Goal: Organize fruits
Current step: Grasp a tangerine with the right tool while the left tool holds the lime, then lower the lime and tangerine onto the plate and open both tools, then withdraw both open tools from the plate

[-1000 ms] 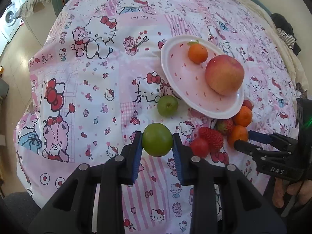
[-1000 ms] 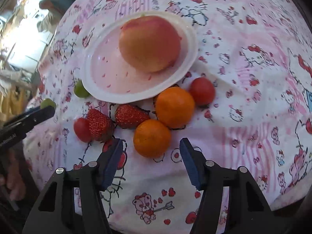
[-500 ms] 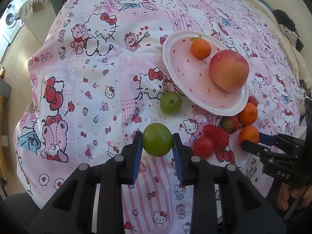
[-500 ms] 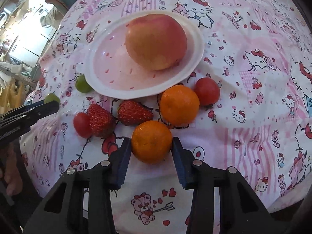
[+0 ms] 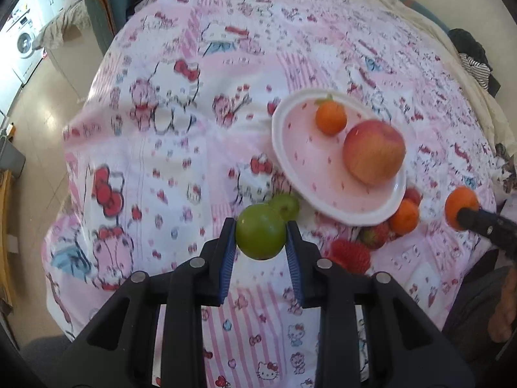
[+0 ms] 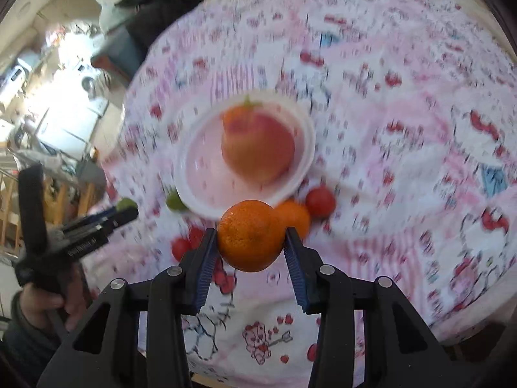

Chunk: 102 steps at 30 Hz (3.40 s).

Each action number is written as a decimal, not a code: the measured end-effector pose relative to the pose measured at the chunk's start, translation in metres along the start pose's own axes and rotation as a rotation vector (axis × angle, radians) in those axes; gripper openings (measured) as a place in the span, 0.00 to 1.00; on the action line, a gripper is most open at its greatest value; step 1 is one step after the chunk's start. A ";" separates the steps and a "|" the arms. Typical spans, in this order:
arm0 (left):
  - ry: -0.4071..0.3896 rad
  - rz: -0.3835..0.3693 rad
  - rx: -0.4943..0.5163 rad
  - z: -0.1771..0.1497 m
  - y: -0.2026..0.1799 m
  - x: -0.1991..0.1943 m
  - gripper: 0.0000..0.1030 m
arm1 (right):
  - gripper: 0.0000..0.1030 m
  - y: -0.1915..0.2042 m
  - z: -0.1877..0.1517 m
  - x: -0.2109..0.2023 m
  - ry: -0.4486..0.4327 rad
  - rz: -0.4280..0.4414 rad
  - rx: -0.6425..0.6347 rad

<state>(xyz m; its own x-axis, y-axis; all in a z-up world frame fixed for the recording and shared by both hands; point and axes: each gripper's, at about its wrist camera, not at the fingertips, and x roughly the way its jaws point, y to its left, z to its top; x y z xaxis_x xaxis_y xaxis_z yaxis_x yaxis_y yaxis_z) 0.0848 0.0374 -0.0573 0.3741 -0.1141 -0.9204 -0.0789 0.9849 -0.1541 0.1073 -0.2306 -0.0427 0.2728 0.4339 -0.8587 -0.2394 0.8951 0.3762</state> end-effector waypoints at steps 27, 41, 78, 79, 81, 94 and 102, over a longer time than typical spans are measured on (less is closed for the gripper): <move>0.124 -0.060 0.144 0.068 -0.059 0.093 0.26 | 0.43 -0.032 0.162 0.108 0.139 -0.006 -0.039; 0.162 -0.052 0.146 0.073 -0.060 0.110 0.26 | 0.44 -0.024 0.155 0.149 0.215 -0.005 -0.088; 0.041 -0.031 0.141 0.071 -0.054 0.074 0.79 | 0.79 -0.012 0.152 0.104 0.097 0.003 -0.113; 0.033 -0.036 0.130 0.069 -0.052 0.069 0.80 | 0.79 -0.011 0.151 0.100 0.091 0.002 -0.111; 0.020 -0.034 0.116 0.066 -0.049 0.060 0.81 | 0.79 -0.008 0.147 0.091 0.080 -0.001 -0.112; -0.005 -0.003 0.080 0.022 -0.032 0.017 0.83 | 0.79 -0.006 0.095 0.023 0.007 0.015 -0.047; -0.029 0.004 0.061 -0.004 -0.022 -0.003 0.83 | 0.79 -0.006 0.054 -0.006 -0.014 0.005 -0.035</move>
<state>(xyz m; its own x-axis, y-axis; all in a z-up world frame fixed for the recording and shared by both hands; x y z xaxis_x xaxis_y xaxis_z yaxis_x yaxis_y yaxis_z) 0.0817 0.0154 -0.0530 0.4002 -0.1074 -0.9101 -0.0242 0.9915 -0.1276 0.1571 -0.2327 -0.0208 0.2849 0.4399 -0.8517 -0.2736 0.8888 0.3676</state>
